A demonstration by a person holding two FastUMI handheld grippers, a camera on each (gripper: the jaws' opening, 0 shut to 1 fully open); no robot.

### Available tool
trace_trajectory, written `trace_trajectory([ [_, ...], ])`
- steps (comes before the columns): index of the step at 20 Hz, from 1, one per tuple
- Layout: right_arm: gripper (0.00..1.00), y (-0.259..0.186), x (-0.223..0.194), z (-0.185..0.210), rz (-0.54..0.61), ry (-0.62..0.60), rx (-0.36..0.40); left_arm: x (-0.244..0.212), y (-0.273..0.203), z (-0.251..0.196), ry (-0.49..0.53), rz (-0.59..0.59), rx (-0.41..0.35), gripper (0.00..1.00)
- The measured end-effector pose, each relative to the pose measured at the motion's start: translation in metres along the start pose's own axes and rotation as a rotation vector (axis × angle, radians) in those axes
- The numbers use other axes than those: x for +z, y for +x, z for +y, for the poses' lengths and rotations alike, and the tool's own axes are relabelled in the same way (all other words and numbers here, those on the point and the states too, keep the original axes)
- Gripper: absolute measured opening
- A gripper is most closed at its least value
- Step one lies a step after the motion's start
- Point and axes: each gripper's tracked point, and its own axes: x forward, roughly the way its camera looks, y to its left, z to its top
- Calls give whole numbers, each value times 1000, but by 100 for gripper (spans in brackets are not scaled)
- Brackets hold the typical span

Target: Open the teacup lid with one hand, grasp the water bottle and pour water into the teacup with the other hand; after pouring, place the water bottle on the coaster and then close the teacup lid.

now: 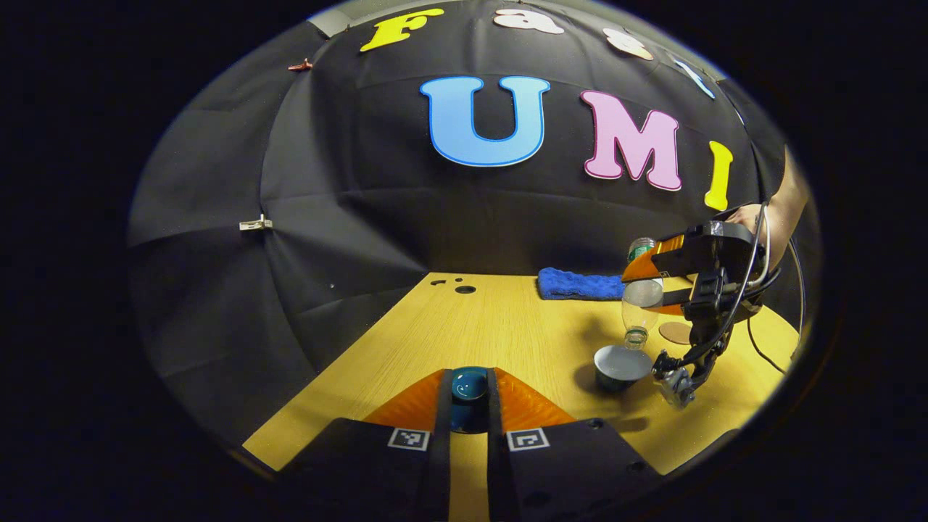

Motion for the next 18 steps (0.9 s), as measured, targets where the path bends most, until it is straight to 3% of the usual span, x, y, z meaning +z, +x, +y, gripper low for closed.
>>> trace_trajectory([
  [5, 73, -5, -2, 9, 16, 118, 24, 3, -1, -9, -8, -4, 8, 24],
  [11, 73, -14, -16, 37, 91, 585, 136, 16, 0, -25, -5, -12, 13, 21],
  [14, 73, -10, -34, 45, 126, 878, 192, 24, 2, -38, -10, -10, 14, 24],
  [17, 74, -5, -47, 48, 146, 1204, 243, 37, 1, -50, 0, -11, 23, 21],
  [18, 74, -5, -53, 47, 149, 1294, 249, 42, 0, -54, 2, -11, 26, 24],
])
